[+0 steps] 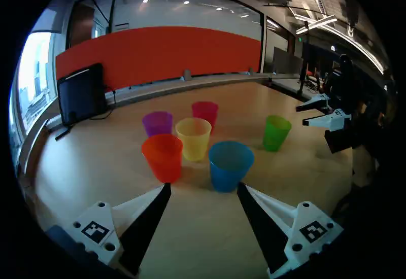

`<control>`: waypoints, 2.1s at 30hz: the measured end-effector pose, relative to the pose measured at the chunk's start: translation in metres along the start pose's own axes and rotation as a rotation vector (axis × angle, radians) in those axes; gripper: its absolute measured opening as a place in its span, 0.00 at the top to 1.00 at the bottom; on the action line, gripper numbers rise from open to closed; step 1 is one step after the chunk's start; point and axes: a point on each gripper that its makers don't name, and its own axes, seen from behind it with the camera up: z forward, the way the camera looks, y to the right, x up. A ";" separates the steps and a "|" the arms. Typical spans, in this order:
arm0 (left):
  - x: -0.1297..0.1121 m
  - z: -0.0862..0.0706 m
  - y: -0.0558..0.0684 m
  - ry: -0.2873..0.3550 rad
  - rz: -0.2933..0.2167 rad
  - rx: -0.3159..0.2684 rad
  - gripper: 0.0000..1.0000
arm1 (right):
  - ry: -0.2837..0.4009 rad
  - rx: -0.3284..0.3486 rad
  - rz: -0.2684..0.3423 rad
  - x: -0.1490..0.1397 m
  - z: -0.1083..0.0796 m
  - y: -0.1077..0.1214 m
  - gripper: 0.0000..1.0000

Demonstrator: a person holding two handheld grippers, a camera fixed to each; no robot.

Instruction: Pour water

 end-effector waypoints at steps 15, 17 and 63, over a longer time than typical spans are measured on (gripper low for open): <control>0.034 -0.037 -0.050 0.221 -0.006 0.268 0.03 | 0.219 -0.200 0.068 0.047 -0.029 0.031 0.00; 0.040 -0.043 -0.056 0.253 -0.001 0.308 0.03 | 0.250 -0.238 0.072 0.055 -0.032 0.039 0.00; 0.069 -0.067 -0.082 0.557 -0.029 0.603 0.03 | 0.489 -0.600 0.093 0.082 -0.068 0.077 0.00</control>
